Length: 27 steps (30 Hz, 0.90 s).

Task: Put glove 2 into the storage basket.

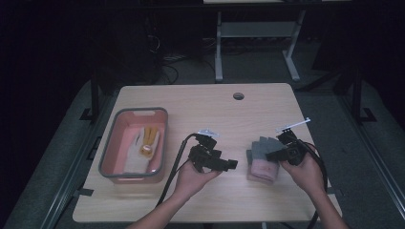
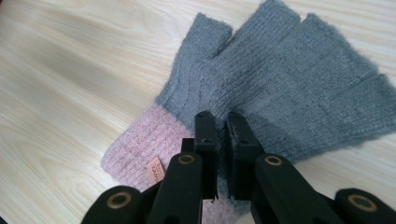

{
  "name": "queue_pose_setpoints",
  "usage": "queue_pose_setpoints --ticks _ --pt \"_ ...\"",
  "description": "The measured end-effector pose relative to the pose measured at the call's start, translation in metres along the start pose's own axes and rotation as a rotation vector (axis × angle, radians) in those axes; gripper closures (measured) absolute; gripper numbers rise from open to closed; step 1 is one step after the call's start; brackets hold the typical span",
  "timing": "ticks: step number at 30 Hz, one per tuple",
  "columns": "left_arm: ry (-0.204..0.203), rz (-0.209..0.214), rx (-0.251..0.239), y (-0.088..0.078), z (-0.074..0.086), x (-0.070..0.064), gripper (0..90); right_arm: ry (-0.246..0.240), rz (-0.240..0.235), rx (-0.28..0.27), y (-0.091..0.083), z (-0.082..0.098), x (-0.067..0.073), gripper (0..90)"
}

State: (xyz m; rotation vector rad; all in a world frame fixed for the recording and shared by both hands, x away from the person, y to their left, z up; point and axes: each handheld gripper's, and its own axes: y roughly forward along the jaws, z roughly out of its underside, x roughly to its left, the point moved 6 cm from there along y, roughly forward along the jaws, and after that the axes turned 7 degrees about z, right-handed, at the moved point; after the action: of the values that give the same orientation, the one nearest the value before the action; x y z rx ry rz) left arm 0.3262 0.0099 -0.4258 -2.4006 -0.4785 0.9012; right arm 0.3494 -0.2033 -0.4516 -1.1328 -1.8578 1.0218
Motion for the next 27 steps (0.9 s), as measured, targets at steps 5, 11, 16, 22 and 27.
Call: queue_pose_setpoints --ticks 5,11,16,22,27 --pt "-0.001 0.003 0.014 0.006 0.002 0.000 23.1 -0.014 0.011 0.021 0.010 0.001 0.006 84.5" --pt "-0.010 0.007 0.026 0.014 0.002 0.000 23.1 -0.013 0.014 0.030 0.017 0.004 0.003 83.1" --pt "-0.014 0.013 0.049 0.026 0.003 0.000 23.1 -0.006 0.006 0.013 0.019 0.006 0.001 77.3" --pt "-0.027 0.023 0.072 0.044 0.004 -0.003 24.4 0.026 -0.024 -0.034 0.009 0.010 -0.005 68.0" --pt "-0.041 0.034 0.090 0.058 0.004 -0.002 27.5 0.074 -0.051 -0.066 0.004 0.016 -0.012 61.5"
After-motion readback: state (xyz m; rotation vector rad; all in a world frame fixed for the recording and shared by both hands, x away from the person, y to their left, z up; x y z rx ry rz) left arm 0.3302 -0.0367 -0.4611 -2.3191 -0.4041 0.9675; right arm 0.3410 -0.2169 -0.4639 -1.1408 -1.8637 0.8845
